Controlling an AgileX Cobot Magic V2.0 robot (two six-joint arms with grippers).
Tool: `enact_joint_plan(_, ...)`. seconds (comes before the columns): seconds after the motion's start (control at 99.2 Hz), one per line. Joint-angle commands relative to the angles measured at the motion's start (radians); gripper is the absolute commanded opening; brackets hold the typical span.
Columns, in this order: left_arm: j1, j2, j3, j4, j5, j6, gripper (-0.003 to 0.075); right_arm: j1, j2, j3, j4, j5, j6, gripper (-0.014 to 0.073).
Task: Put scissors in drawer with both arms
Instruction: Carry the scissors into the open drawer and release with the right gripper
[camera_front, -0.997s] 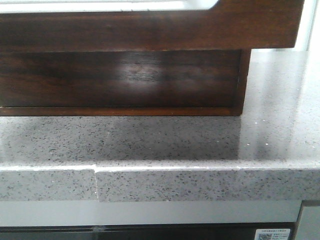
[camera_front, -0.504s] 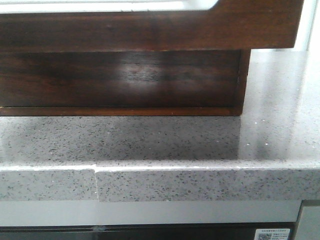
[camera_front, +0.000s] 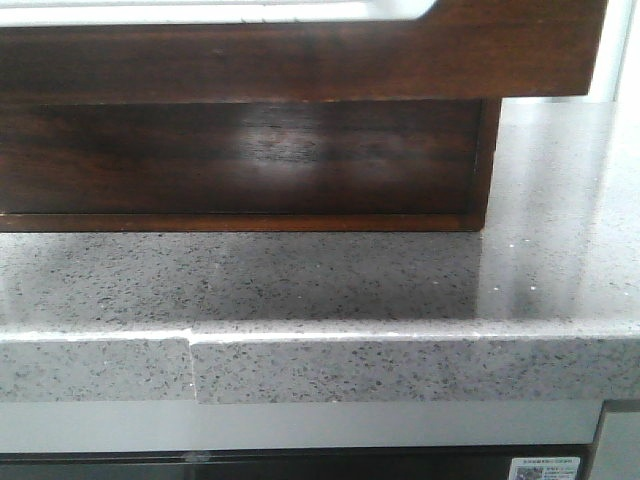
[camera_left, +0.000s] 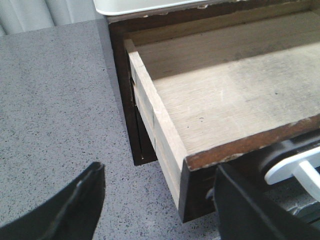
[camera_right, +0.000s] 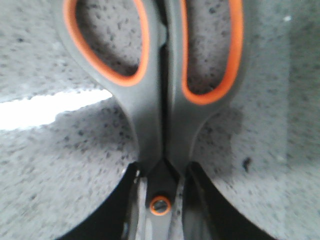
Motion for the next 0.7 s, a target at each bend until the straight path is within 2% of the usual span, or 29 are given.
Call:
enact_joint_plan(0.0, -0.006, 0.01, -0.027, -0.02, -0.076, -0.011, 0.0439, 0.006, -0.111, -0.061, 0.0, -0.005, -0.016, 0.0018)
enact_joint_plan(0.191, -0.006, 0.01, -0.027, -0.02, -0.076, -0.011, 0.0438, 0.069, -0.259, -0.172, 0.019, 0.018, -0.04, 0.0018)
enact_joint_plan(0.312, -0.006, 0.01, -0.027, -0.02, -0.079, -0.011, 0.0439, 0.147, -0.373, -0.246, 0.022, 0.018, -0.048, 0.0018)
enact_joint_plan(0.474, -0.006, 0.01, -0.027, -0.02, -0.079, -0.011, 0.0439, 0.325, -0.501, -0.321, 0.068, -0.049, -0.121, 0.0018)
enact_joint_plan(0.685, -0.006, 0.01, -0.027, -0.02, -0.081, -0.011, 0.0439, 0.647, -0.592, -0.331, 0.169, -0.155, -0.291, 0.0018)
